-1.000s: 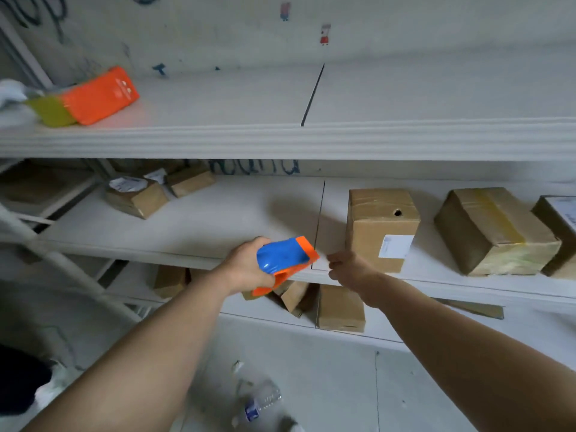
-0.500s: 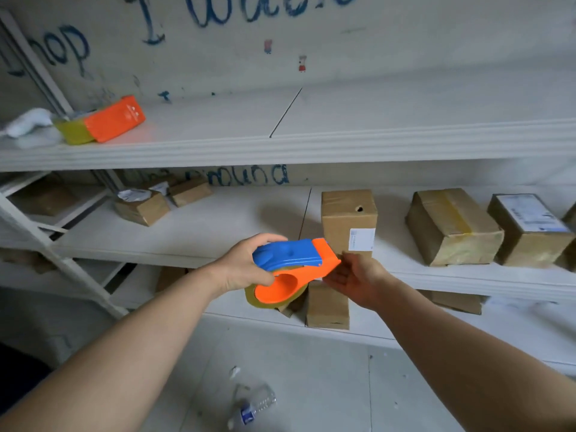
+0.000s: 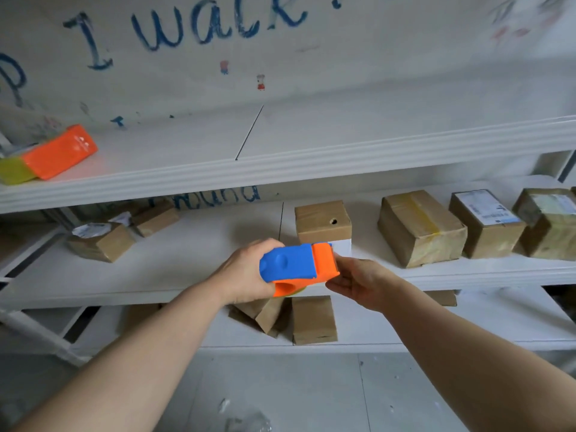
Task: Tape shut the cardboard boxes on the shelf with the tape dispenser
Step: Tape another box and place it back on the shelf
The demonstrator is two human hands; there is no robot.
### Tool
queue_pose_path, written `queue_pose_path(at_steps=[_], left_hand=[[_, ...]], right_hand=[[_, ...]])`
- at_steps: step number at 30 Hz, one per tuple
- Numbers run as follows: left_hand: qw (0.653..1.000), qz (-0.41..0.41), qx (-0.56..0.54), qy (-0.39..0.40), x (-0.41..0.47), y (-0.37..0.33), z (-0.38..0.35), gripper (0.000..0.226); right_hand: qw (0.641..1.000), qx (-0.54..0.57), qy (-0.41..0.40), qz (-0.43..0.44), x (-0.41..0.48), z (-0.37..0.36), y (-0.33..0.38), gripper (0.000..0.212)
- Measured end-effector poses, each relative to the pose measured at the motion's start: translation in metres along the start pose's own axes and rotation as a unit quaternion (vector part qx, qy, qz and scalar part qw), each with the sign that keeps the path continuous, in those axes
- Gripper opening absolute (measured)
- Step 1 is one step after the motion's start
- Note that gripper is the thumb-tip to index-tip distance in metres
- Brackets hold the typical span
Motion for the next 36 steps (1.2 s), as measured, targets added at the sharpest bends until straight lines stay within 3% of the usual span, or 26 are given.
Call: queue_pose_path(at_steps=[4, 8, 13, 19, 23, 30, 36], left_hand=[[1.0, -0.008, 0.002, 0.006, 0.006, 0.009, 0.001, 0.058], [1.0, -0.004, -0.003, 0.025, 0.01, 0.018, 0.009, 0.06], [0.999, -0.011, 0.004, 0.032, 0.023, 0.026, 0.017, 0.062], [1.0, 0.004, -0.024, -0.002, 0.039, 0.035, 0.029, 0.057], [0.999, 0.013, -0.028, -0.044, 0.048, 0.052, 0.04, 0.06], [0.994, 0.036, -0.053, -0.09, 0.063, 0.079, 0.055, 0.064], [0.993, 0.023, -0.078, -0.08, 0.087, 0.084, 0.049, 0.061]], right_hand=[[0.998, -0.045, 0.019, -0.04, -0.001, -0.001, 0.001, 0.029], [0.997, -0.025, 0.014, -0.065, 0.002, 0.002, -0.002, 0.015], [0.988, -0.133, -0.073, 0.037, 0.01, -0.007, 0.01, 0.013], [0.933, -0.221, -0.223, 0.176, 0.015, -0.002, 0.047, 0.018], [0.911, -0.205, -0.296, 0.202, 0.019, 0.02, 0.071, 0.018], [0.916, -0.2, -0.276, 0.21, 0.027, 0.032, 0.086, 0.014], [0.912, -0.161, -0.306, 0.22, 0.048, 0.035, 0.083, 0.013]])
Point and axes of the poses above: each hand's wrist, its own x-axis towards the middle knuckle, its own z-axis out of the back of the hand, y = z × x, the point moved 1 cm from there along x, towards the middle knuckle, and after that the axes turned 2 degrees about x, right-handed, at the moved point
